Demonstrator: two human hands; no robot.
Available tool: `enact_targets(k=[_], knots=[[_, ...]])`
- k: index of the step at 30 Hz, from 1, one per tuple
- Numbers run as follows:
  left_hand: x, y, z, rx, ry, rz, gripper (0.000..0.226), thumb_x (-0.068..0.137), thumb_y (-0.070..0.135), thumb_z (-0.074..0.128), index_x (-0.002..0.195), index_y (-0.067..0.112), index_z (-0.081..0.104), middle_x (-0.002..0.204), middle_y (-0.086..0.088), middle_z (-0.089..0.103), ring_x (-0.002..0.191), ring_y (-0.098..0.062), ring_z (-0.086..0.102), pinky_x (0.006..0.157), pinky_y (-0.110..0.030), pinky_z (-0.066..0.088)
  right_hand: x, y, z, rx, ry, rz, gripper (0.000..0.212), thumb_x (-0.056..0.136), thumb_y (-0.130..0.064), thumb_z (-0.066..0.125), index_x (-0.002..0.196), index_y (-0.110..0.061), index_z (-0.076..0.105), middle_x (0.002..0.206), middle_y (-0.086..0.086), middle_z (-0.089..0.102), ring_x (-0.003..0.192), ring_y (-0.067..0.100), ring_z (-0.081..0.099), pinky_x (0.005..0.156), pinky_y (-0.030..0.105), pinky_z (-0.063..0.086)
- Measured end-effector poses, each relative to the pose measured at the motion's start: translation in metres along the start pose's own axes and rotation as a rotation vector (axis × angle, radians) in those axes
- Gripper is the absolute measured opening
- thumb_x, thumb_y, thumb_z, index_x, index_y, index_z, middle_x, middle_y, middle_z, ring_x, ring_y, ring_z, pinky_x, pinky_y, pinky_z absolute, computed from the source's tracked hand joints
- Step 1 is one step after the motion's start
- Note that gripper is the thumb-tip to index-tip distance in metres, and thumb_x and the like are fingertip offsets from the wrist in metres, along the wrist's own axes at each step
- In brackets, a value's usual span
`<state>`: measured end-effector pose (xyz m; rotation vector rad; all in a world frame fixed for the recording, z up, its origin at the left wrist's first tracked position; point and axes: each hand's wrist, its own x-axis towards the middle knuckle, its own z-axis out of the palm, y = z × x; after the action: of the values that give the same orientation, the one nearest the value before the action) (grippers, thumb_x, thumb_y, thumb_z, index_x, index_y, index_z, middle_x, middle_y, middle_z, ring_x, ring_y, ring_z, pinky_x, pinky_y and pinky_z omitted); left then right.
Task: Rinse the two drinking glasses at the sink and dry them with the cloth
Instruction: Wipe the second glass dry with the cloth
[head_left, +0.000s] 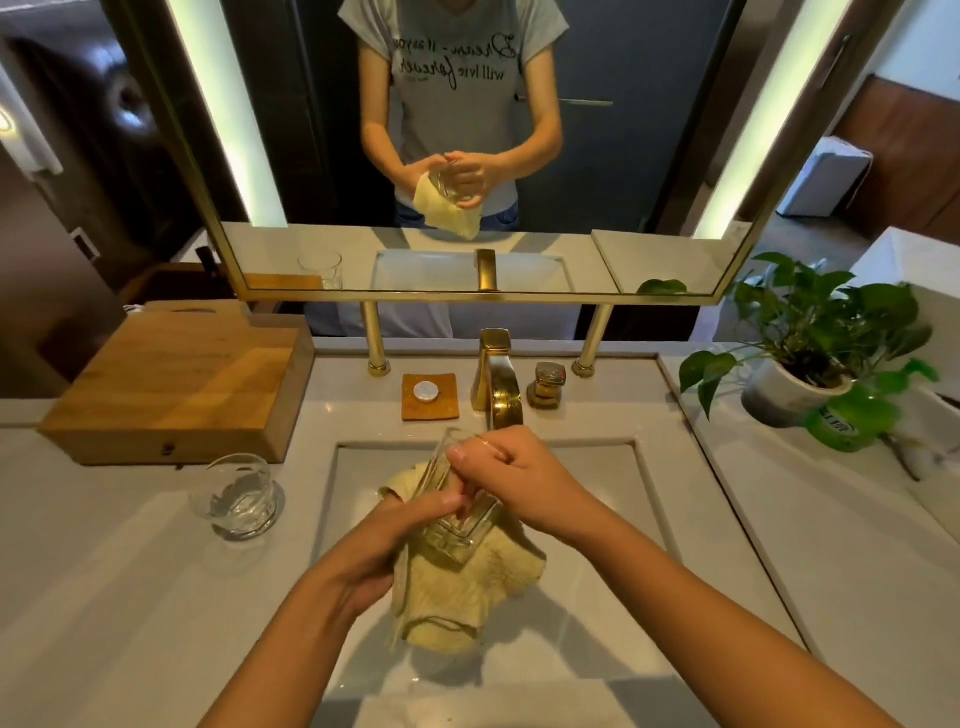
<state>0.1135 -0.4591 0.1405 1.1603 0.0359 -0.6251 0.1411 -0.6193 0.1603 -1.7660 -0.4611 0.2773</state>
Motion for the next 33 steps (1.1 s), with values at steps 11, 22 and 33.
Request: enact_targets(k=[11, 22, 33], knots=[[-0.016, -0.033, -0.038, -0.387, -0.004, -0.095, 0.084, 0.03, 0.027, 0.098, 0.106, 0.004, 0.07, 0.098, -0.022, 0.072, 0.085, -0.032, 0.072, 0.067, -0.041, 0.06, 0.007, 0.004, 0.041, -0.491, -0.036, -0.155, 0.042, 0.087, -0.051, 0.047, 0.088, -0.02, 0.074, 0.087, -0.004, 0.074, 0.088, 0.003, 0.061, 0.114, 0.027, 0.023], [-0.065, -0.049, -0.111, -0.245, 0.218, -0.049, 0.037, 0.065, 0.008, 0.065, 0.102, 0.007, 0.064, 0.074, -0.013, 0.072, 0.063, -0.022, 0.07, 0.055, -0.028, 0.057, 0.043, 0.007, 0.113, -0.777, -0.375, -0.111, 0.028, 0.094, -0.041, 0.055, 0.103, -0.021, 0.072, 0.099, -0.001, 0.073, 0.087, 0.018, 0.065, 0.072, 0.042, 0.053], [-0.136, -0.065, -0.209, -0.136, 0.532, -0.243, 0.04, 0.083, 0.012, 0.068, 0.12, 0.003, 0.056, 0.106, -0.023, 0.07, 0.096, -0.04, 0.068, 0.088, -0.055, 0.053, 0.068, 0.03, 0.197, -0.964, -0.488, -0.214, 0.04, 0.095, -0.049, 0.048, 0.092, -0.013, 0.065, 0.088, 0.006, 0.067, 0.083, 0.024, 0.059, 0.064, 0.036, 0.045]])
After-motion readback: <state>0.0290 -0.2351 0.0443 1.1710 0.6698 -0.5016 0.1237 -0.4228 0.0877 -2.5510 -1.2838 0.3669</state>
